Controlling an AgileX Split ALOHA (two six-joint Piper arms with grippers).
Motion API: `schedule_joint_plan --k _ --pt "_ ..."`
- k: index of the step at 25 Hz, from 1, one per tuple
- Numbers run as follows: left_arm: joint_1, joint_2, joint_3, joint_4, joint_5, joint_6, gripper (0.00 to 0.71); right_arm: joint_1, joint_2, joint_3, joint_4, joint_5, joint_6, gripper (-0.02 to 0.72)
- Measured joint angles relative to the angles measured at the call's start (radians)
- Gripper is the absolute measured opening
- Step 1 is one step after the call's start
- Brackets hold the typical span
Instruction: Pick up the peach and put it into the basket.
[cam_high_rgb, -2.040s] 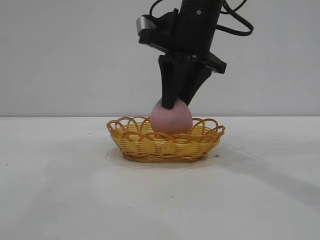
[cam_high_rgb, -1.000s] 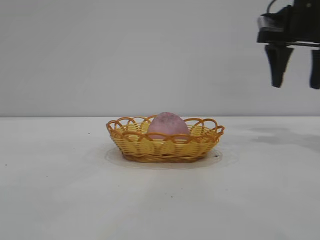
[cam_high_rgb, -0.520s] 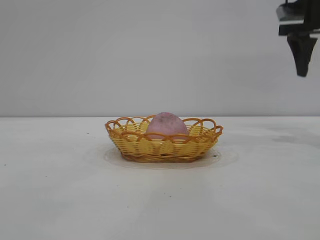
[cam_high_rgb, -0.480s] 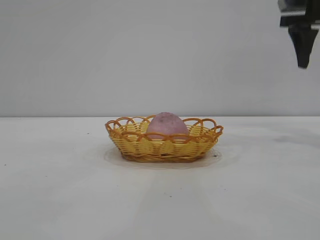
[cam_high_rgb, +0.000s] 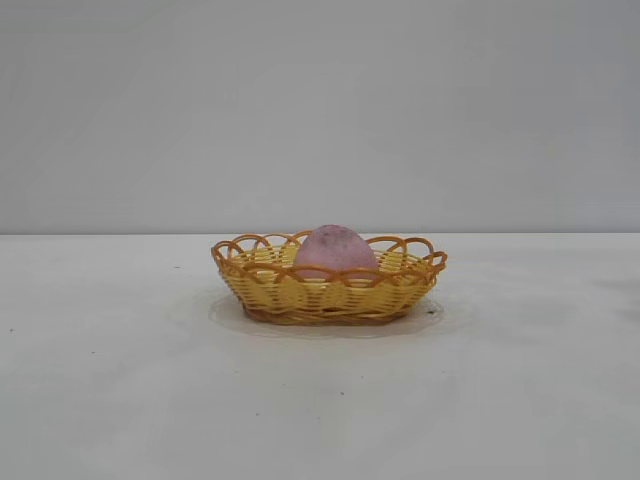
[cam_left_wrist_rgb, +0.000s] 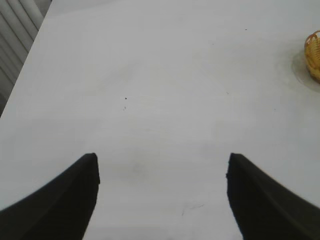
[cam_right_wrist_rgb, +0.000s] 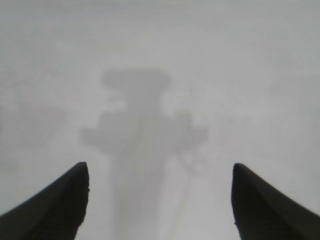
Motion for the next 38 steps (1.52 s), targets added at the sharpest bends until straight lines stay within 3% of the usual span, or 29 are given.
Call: schedule_joint_plan --k 20,28,38 --pt "0.000 0.000 0.000 0.000 0.000 0.000 0.508 0.000 -0.740 0.650 0.026 0.003 0.034 0.508" --pt "0.000 0.000 0.000 0.000 0.000 0.000 0.508 0.000 -1.161 0.917 0.026 -0.012 0.135 0.508" --pt "0.000 0.000 0.000 0.000 0.000 0.000 0.508 0.000 -1.545 0.973 0.019 -0.078 0.149 0.508"
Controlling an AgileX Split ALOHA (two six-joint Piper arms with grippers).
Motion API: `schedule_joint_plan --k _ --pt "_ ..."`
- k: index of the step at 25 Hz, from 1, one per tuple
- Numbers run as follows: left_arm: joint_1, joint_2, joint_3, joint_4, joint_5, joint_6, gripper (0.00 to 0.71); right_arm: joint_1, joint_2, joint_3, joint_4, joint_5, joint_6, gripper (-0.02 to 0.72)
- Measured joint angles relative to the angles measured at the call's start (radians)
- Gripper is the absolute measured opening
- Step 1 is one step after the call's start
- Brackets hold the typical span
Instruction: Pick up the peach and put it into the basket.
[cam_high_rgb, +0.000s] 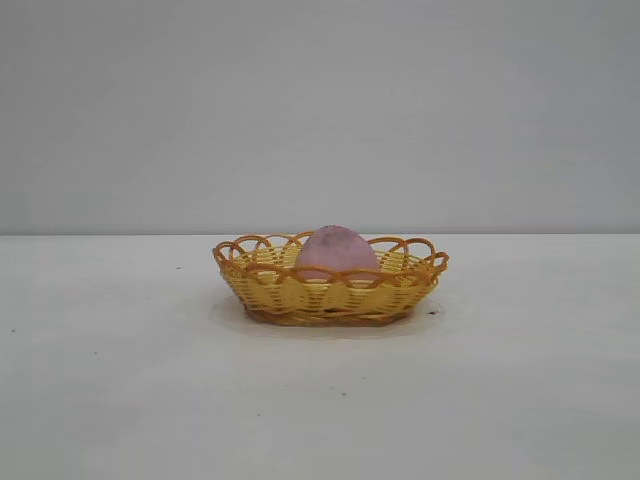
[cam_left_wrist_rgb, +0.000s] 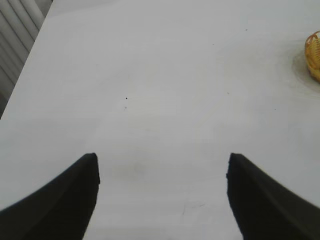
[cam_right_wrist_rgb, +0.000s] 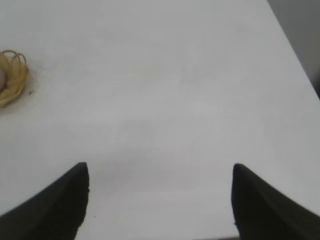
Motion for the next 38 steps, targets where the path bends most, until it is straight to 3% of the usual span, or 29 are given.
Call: schedule_joint_plan --k 38 --pt "0.000 0.000 0.000 0.000 0.000 0.000 0.508 0.000 -0.004 0.010 0.000 -0.019 -0.011 0.508"
